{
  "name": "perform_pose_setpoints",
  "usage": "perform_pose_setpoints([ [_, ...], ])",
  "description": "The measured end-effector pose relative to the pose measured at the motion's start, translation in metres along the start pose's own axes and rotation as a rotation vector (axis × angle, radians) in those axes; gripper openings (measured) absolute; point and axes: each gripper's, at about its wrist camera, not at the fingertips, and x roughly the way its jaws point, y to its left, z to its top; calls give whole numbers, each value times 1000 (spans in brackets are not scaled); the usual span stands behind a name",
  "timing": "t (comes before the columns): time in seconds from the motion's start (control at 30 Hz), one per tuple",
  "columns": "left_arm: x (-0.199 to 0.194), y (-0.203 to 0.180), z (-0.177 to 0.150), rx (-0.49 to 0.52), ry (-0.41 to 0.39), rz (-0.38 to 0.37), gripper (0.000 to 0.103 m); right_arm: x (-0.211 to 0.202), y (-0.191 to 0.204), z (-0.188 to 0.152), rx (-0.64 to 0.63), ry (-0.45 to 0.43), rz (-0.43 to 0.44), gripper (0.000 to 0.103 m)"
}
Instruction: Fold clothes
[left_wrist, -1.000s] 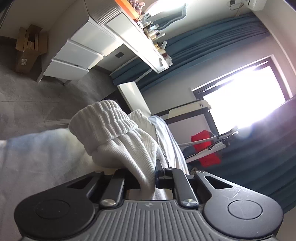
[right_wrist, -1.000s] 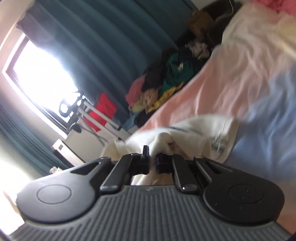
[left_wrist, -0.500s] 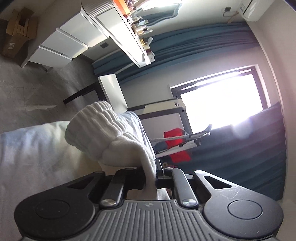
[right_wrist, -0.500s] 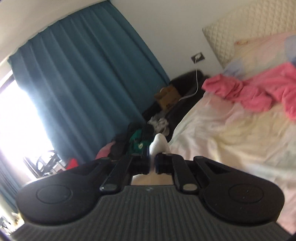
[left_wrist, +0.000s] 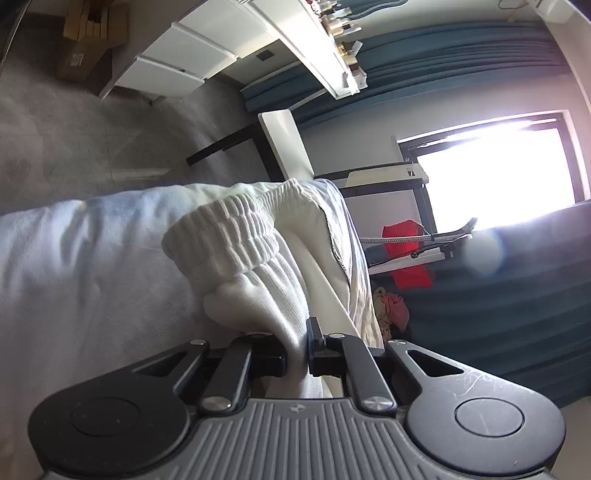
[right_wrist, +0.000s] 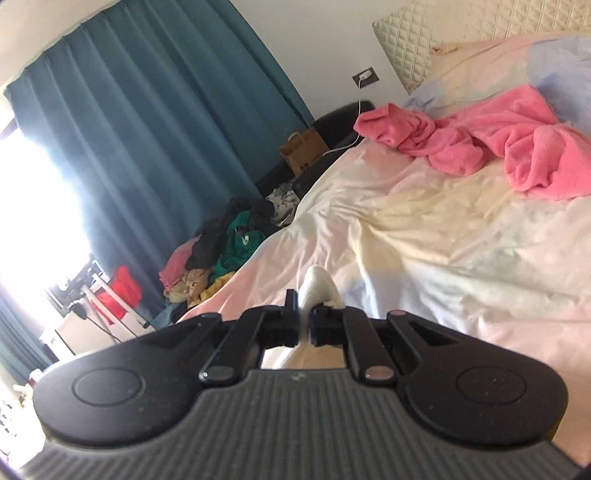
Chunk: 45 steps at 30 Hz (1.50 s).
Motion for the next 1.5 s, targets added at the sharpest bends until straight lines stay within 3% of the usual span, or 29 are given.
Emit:
perform_pose_setpoints([
  [0.13, 1, -10, -5, 63, -27, 30, 10, 22, 16, 5, -24, 37, -37, 9],
  [0.33, 14, -14, -8, 84, -21, 93, 10, 116, 38, -11, -102, 101, -118, 9],
  [0.43, 19, -11, -6, 73, -6, 120, 11, 148, 30, -27, -76, 142, -142, 13],
  [0.5, 21, -7, -4, 62, 9, 130, 15, 156, 21, -35, -74, 171, -152, 21],
  [0.53, 22, -4, -2, 55, 18, 134, 21, 156, 14, -38, -72, 181, -146, 42],
  [0.57, 22, -3, -1, 55, 29, 139, 26, 156, 8, -41, -69, 191, -140, 72],
  [0.6, 23, -2, 0, 68, 41, 149, 38, 153, 1, -44, -69, 193, -130, 83],
  [0.63, 25, -2, 1, 84, 58, 161, 52, 146, -8, -46, -70, 190, -113, 85],
  [0.7, 31, 1, 0, 103, 104, 177, 64, 130, -27, -50, -61, 187, -80, 84],
  [0.83, 45, 10, -6, 110, 173, 177, 66, 110, -75, -69, 112, 268, -87, 84],
  [0.87, 49, 11, -9, 110, 185, 170, 66, 110, -83, -74, 145, 295, -94, 79],
  [0.93, 51, 10, -11, 106, 173, 159, 57, 115, -94, -85, 189, 334, -94, 71],
  [1.0, 51, 7, -13, 112, 141, 134, 48, 123, -98, -92, 219, 338, -59, 70],
  [1.1, 46, 2, -14, 127, 102, 97, 28, 136, -87, -92, 211, 319, 5, 48],
  [1.17, 42, -2, -13, 120, 86, 61, 21, 140, -72, -89, 169, 320, -6, 7],
  [1.23, 36, -4, -11, 106, 71, 5, 17, 131, -50, -77, 113, 260, 14, 7],
  [1.37, 16, -6, -9, 68, 32, -119, 15, 79, -26, -28, 174, 49, 158, 6],
  [1.43, 3, -1, -10, 24, 18, -114, 14, 53, -30, -11, 182, -25, 172, 6],
  [1.5, -8, 7, -11, -4, 26, -67, 13, 38, -44, -10, 122, -46, 106, 6],
])
